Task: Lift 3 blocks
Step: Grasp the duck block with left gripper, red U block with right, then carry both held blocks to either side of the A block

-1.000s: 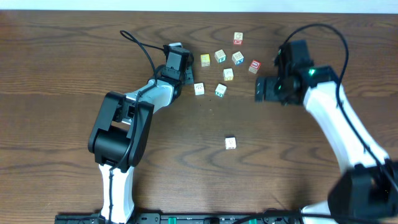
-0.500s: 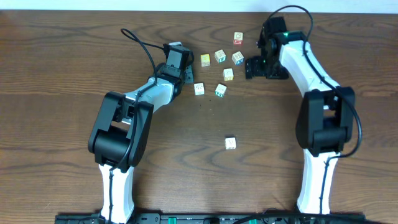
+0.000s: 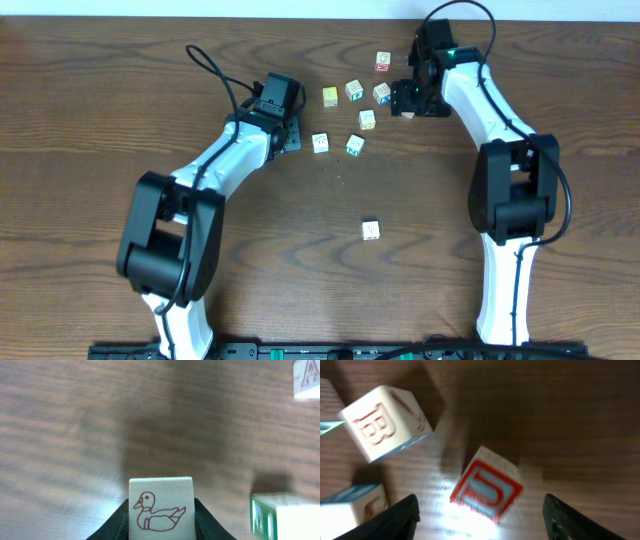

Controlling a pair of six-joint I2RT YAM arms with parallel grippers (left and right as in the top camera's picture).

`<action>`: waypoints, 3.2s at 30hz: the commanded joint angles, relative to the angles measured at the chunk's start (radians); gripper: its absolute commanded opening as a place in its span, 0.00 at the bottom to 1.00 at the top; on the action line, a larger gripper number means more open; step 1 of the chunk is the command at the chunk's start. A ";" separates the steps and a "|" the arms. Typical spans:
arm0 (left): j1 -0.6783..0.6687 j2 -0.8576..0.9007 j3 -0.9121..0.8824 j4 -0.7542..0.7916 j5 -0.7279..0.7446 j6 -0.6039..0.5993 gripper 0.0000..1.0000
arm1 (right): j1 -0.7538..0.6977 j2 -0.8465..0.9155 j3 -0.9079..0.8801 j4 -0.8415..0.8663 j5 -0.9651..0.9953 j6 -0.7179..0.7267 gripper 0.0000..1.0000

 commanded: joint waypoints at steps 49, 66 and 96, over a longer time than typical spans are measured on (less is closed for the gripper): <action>-0.394 -0.480 -0.444 0.035 0.128 -0.247 0.07 | -0.084 -1.033 -0.676 -0.212 -0.067 0.012 0.01; -0.434 -0.509 -0.621 0.241 0.249 -0.217 0.10 | 0.094 -0.927 -1.211 0.280 -0.226 0.091 0.13; -0.531 -0.367 -0.621 0.308 0.224 -0.282 0.38 | 0.150 -0.813 -1.211 0.328 -0.206 0.072 0.08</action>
